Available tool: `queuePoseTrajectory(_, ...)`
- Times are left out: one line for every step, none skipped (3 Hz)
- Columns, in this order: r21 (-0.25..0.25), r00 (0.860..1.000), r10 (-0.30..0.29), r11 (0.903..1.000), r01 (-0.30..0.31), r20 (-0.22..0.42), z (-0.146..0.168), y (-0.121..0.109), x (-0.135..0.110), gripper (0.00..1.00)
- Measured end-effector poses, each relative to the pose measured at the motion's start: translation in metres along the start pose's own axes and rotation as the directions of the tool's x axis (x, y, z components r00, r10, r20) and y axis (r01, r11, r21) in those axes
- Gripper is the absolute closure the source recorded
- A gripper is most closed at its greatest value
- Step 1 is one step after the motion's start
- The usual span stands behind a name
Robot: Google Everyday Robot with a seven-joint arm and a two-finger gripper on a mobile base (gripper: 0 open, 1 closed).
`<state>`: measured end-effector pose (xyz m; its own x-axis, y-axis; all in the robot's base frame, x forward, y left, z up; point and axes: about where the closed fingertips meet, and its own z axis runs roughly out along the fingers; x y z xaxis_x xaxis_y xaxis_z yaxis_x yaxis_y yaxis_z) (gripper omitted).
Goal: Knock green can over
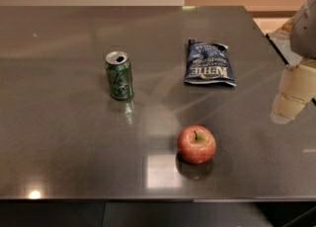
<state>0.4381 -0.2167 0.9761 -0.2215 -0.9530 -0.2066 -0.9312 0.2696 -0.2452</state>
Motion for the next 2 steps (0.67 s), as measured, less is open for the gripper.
queuePoseTrajectory(0.0,1.0,0.0,1.0,0.0,0.0,0.0,0.0,0.0,0.0)
queuePoseTrajectory(0.002,0.998,-0.056,0.9984,0.056,0.03,-0.0017,-0.0037,-0.0078,0.0)
